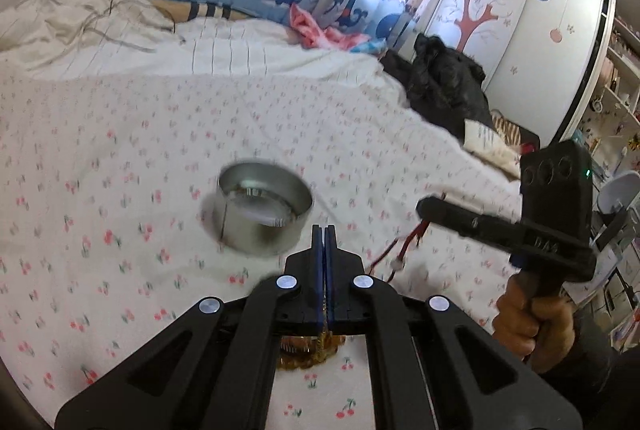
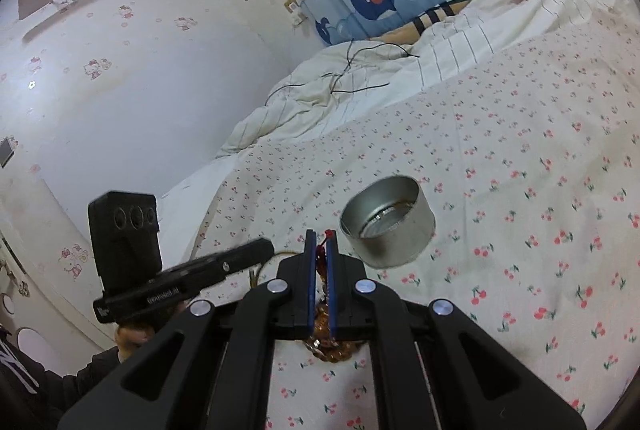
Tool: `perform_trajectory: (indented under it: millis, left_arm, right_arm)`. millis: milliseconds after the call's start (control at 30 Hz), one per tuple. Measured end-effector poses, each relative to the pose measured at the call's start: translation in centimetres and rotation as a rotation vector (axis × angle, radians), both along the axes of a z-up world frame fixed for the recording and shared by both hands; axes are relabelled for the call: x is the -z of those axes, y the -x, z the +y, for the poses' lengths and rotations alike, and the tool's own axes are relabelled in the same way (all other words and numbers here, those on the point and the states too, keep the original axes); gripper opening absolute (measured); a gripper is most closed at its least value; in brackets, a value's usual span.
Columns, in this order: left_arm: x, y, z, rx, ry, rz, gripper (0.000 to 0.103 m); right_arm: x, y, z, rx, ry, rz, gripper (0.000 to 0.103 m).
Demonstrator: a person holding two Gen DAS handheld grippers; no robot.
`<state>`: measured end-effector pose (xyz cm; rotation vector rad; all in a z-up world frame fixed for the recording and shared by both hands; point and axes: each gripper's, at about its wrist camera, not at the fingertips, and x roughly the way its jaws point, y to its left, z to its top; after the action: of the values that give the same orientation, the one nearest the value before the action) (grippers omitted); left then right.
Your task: Organize jewelry
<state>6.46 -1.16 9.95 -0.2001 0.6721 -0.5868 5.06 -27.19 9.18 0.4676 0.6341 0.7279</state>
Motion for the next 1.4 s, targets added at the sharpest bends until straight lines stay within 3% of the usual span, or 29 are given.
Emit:
perform_trajectory:
  millis: [200,400,500,633,700,733,767,833,933,1000,1033,1100,1133,1167,1267,1400]
  left_arm:
    - [-2.8,-3.6,-0.4,-0.011,0.007,-0.046,0.001]
    - [-1.8,-8.7,-1.6,-0.038,0.017,-0.011,0.001]
    - [0.3,-11.1,-2.8,-0.056,-0.035,0.042,0.001]
    - [3.2,-13.4,-4.2,-0.07,-0.205,0.147,0.002]
    - [2.8,-12.8,-3.5,-0.083,-0.209,0.131,0.008]
    - [2.4,-12.4,-3.0,-0.094,-0.204,0.118,0.023]
    - [1.9,-11.9,-2.4,-0.108,-0.202,0.103,0.046]
    - [0.6,-10.4,-0.6,-0.168,-0.192,0.051,0.061]
    - [0.3,-8.6,1.5,-0.199,-0.171,0.051,0.061]
    - [0.8,-7.5,2.7,-0.23,-0.175,0.067,0.061]
    - [1.2,-7.1,3.3,-0.241,-0.18,0.083,0.061]
    - [2.3,-6.6,4.2,-0.26,-0.185,0.125,0.061]
    - [2.6,-6.4,4.6,-0.27,-0.188,0.142,0.061]
    - [2.8,-6.4,5.0,-0.278,-0.188,0.155,0.061]
    - [2.8,-6.4,5.1,-0.284,-0.193,0.161,0.062]
    - [2.7,-6.3,4.4,-0.278,-0.233,0.165,0.064]
  right_arm:
    - [-1.7,-2.0,-0.2,-0.001,-0.02,-0.031,0.005]
    - [-1.9,-5.0,-0.3,0.002,-0.02,-0.031,0.005]
    - [-1.6,-6.2,-0.2,-0.001,-0.018,-0.021,0.005]
    - [-1.4,-7.6,0.7,-0.018,-0.008,-0.009,0.005]
    - [-1.4,-8.4,1.6,-0.037,0.003,-0.006,0.005]
    - [-1.5,-8.8,2.2,-0.049,0.009,-0.005,0.006]
    - [-1.5,-9.1,2.6,-0.057,0.013,-0.005,0.005]
    - [-1.7,-9.9,3.8,-0.081,0.005,-0.006,0.006]
    - [-1.5,-11.2,5.4,-0.103,0.013,0.017,0.006]
    - [-0.1,-12.4,6.3,-0.087,0.103,0.076,0.006]
    - [1.1,-12.9,6.7,-0.076,0.173,0.121,0.007]
    - [2.7,-12.7,6.3,-0.04,0.239,0.173,0.03]
    - [3.4,-12.1,5.5,-0.019,0.241,0.191,0.054]
    - [3.6,-11.7,4.9,-0.005,0.241,0.193,0.059]
    - [3.3,-9.1,2.8,0.024,0.247,0.19,0.059]
    - [3.3,-4.3,2.0,-0.021,0.293,0.159,0.057]
